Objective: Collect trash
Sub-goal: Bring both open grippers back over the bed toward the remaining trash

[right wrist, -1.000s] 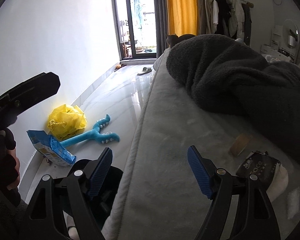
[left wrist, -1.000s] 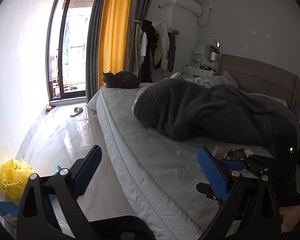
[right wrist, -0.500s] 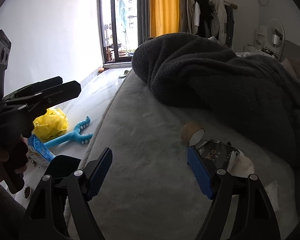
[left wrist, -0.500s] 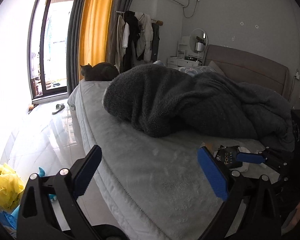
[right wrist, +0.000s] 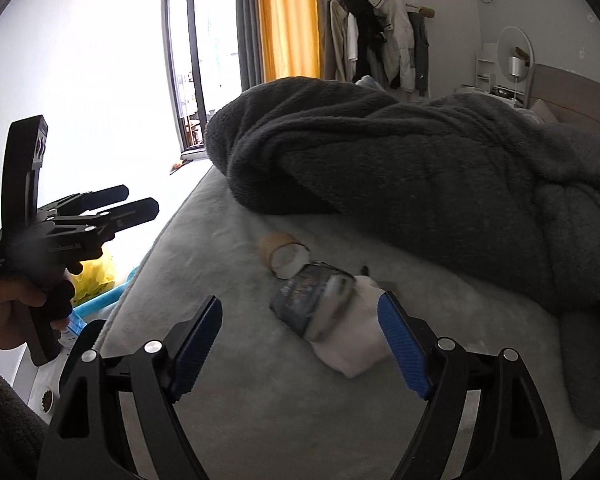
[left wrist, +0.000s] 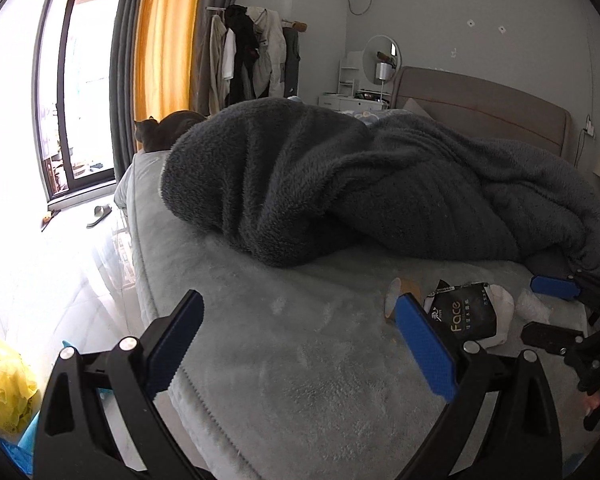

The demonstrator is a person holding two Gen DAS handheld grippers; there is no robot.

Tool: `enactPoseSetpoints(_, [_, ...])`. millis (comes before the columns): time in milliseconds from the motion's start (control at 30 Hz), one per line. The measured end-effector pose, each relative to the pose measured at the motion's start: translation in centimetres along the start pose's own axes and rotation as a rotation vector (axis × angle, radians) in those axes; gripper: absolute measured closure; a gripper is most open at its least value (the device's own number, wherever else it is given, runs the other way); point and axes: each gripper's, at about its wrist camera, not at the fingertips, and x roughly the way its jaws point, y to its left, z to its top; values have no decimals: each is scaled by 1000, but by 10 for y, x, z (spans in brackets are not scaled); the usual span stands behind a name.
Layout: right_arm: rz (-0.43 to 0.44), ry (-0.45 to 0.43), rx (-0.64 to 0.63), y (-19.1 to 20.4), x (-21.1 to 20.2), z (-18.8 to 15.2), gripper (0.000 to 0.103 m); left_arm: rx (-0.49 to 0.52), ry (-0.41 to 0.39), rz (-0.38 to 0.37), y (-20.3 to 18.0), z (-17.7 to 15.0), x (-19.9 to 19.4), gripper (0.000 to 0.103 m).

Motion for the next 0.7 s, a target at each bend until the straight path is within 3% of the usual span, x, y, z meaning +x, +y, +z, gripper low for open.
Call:
enactPoseSetpoints(433, [-46,1,41,-47,-7,-21,22,30,20,-71,-26,7,36,5])
enactPoseSetpoints(700, [-69,-7,119,-77,-8,-28,22,67,40,-151,-46,1,60,7])
